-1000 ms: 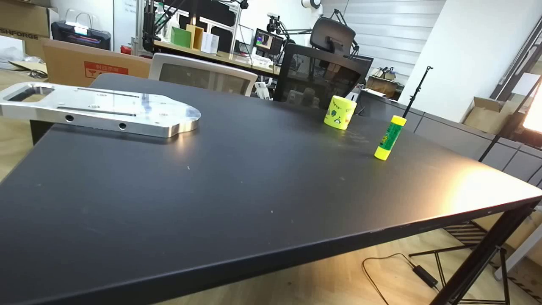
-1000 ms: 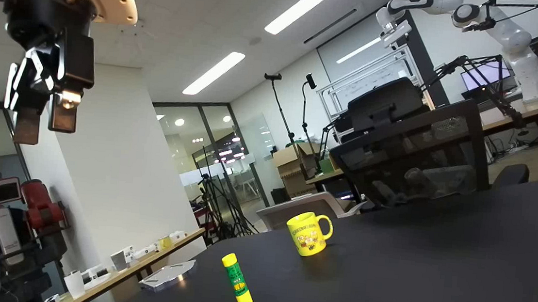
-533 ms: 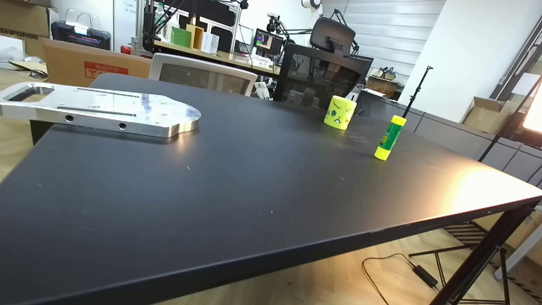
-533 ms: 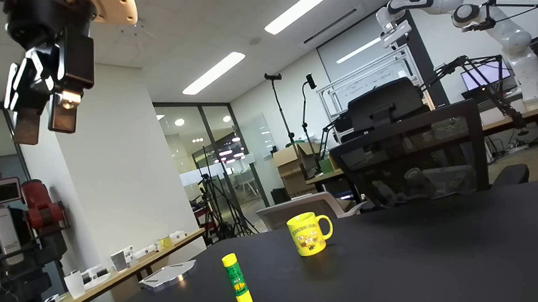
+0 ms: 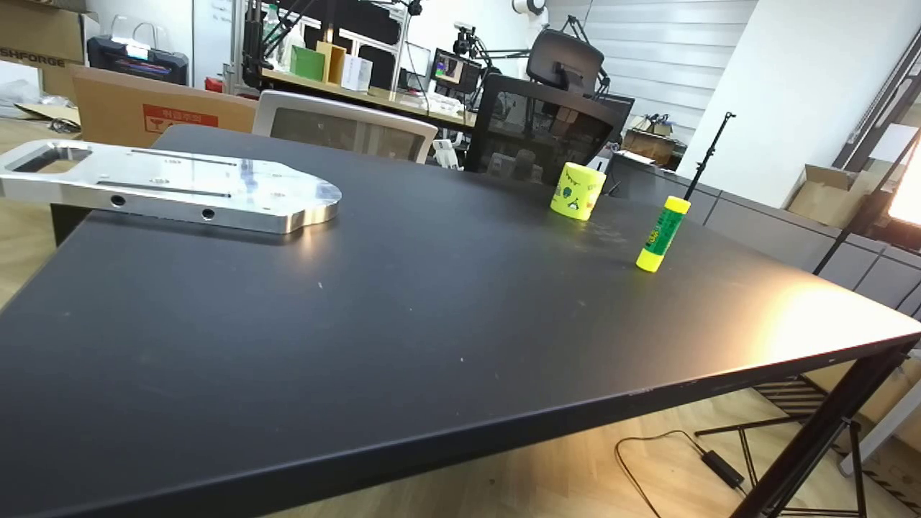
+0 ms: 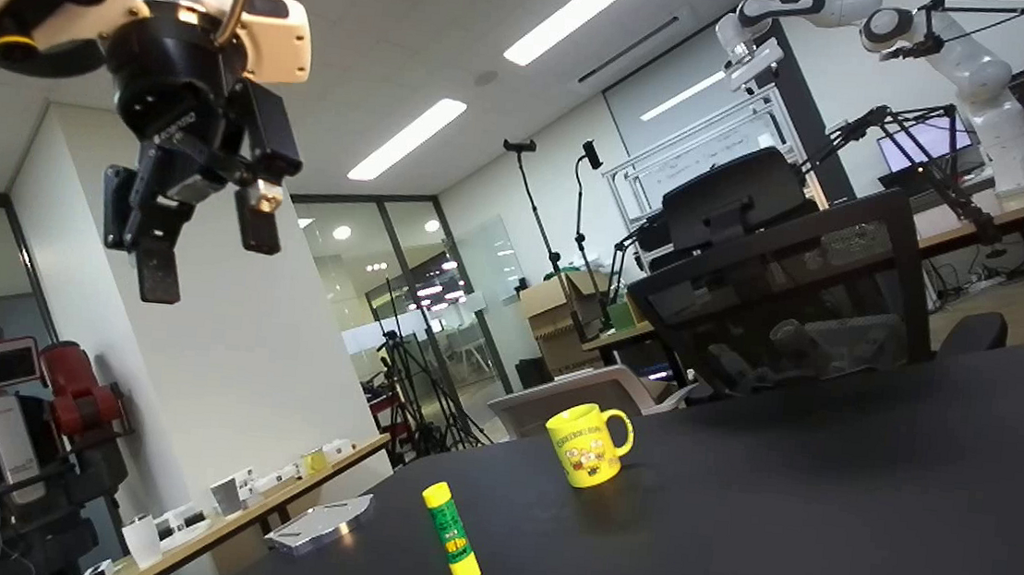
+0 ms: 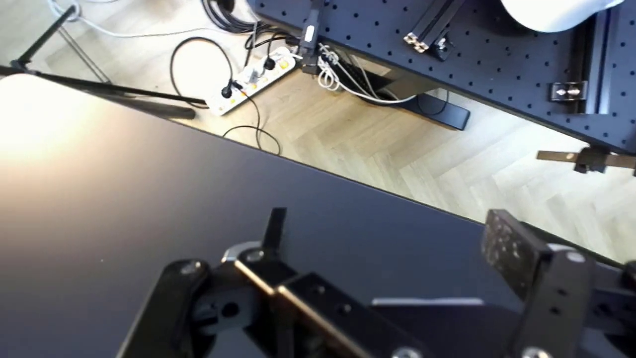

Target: Pick the bottle on the table and put it in the mug

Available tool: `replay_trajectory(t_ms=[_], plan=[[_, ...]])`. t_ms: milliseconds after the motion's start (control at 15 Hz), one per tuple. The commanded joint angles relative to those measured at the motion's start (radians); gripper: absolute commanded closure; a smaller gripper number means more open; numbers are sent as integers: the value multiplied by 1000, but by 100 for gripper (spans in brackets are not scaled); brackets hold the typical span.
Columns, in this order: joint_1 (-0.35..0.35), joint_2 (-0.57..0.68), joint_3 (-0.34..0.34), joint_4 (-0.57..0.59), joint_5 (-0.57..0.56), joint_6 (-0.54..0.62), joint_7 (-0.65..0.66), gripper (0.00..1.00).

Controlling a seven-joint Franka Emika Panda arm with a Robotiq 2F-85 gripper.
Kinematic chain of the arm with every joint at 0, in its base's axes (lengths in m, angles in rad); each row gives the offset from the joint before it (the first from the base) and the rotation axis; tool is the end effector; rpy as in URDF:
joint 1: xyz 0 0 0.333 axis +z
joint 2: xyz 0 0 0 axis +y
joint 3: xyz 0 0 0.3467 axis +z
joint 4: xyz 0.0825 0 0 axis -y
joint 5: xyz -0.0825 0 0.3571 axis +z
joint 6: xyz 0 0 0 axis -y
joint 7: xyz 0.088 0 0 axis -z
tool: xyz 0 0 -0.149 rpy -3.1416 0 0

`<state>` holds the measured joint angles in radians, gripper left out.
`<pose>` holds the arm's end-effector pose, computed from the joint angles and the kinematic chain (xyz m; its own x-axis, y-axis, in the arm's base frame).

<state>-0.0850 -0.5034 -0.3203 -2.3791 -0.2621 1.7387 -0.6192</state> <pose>0.2986 -0.1761 0.4783 0.9307 0.3174 -0.1819 0.3206 -0.9471 -0.0119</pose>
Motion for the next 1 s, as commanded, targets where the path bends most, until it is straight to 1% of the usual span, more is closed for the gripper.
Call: replay_trajectory(t_ms=[0, 133, 400, 667, 733, 800, 933], plan=[[12, 34, 31, -30, -60, 151, -79, 0], [20, 53, 44, -47, -53, 241, -118, 0], [48, 110, 66, -59, -2, 360, -199, 0], [81, 166, 90, -45, 87, 395, -264, 0], [79, 181, 103, -40, 103, 397, -242, 0], [60, 154, 107, -63, 81, 393, -239, 0], [59, 166, 118, -63, 86, 394, -238, 0]])
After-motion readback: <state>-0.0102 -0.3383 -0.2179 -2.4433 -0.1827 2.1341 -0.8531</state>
